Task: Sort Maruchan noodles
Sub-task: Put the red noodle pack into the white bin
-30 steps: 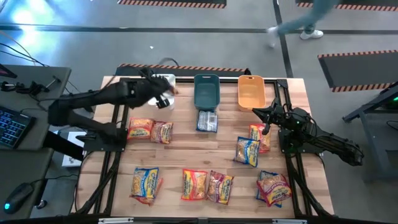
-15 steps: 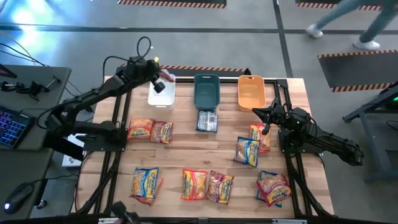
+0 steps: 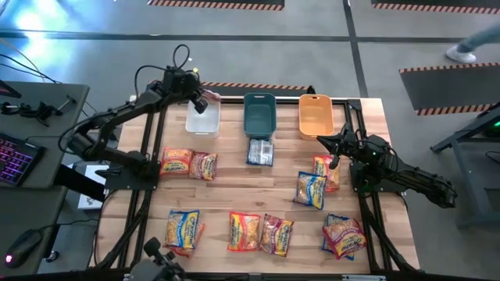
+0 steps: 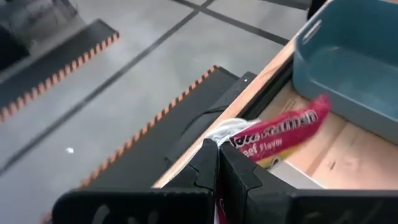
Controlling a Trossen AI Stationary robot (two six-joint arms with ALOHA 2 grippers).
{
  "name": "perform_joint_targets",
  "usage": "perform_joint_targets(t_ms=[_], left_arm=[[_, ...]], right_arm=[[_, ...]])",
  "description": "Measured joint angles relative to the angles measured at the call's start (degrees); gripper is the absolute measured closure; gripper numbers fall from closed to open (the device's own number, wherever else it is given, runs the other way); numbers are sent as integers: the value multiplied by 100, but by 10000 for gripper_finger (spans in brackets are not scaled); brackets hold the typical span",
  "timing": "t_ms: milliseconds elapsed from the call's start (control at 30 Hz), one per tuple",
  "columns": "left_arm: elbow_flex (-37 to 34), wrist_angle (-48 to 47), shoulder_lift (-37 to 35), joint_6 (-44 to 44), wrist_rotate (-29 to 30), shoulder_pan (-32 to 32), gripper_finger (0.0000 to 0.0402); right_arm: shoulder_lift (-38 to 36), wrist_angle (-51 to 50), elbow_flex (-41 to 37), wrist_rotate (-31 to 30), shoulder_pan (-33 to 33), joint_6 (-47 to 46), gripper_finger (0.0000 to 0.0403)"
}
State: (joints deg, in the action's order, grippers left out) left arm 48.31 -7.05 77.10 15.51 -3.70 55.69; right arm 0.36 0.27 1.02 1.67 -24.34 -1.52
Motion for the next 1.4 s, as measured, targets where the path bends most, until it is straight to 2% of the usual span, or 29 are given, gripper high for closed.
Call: perform_joint_targets(t_ms=[200, 533, 767, 1000, 1133, 1267, 1400], left_arm=[[0, -3, 238, -258, -760, 212, 401], [0, 96, 605, -621, -728, 294, 401], [-2, 499, 373, -1301, -1182, 185, 401], [-11, 353, 363, -2123, -1516, 325, 401], [-287, 709, 370, -2402, -1629, 390, 401], [-710, 1491, 370, -2583, -2160, 517, 401], [-857, 1734, 372, -2298, -2028, 595, 401]], right_arm=[[0, -2, 0, 0, -1, 0, 399], [0, -2, 0, 0, -2, 0, 399], [0, -2, 0, 0, -2, 0, 399], [0, -2, 0, 0, -2, 0, 399], [0, -2, 0, 0, -2, 0, 399], [0, 0, 0, 0, -1, 0, 399], [0, 0, 0, 0, 0, 0, 399]])
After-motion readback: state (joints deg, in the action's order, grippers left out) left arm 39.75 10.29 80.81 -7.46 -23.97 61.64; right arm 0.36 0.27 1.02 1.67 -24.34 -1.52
